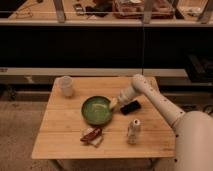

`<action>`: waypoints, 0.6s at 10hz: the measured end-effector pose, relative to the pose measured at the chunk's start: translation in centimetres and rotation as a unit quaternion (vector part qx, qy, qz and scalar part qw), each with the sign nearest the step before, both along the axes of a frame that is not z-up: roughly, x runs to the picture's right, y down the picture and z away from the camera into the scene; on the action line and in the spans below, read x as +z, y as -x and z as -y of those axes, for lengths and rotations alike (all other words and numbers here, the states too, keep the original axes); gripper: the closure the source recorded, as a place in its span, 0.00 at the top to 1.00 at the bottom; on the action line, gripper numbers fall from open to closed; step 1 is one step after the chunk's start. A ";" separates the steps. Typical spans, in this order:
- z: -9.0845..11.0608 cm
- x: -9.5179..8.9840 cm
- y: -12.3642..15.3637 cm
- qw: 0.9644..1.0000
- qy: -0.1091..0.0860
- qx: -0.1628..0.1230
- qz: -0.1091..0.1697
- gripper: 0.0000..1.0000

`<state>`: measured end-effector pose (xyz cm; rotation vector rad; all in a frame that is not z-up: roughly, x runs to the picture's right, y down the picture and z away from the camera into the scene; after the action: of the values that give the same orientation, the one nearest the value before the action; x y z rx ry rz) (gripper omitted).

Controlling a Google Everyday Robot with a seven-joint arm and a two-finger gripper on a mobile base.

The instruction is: Pick up the ceramic bowl

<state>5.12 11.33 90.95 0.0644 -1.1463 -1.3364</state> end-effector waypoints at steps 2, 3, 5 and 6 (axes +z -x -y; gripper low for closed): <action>3.9 -2.6 0.1 0.997 0.004 0.063 0.044 0.00; 5.4 -3.7 -0.2 0.995 0.000 0.076 0.059 0.00; 9.0 -6.7 -1.8 0.992 -0.007 0.091 0.083 0.00; 10.0 -7.4 -2.5 0.993 -0.012 0.089 0.080 0.00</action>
<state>7.60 1.28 83.57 0.2899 -1.2295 -1.2034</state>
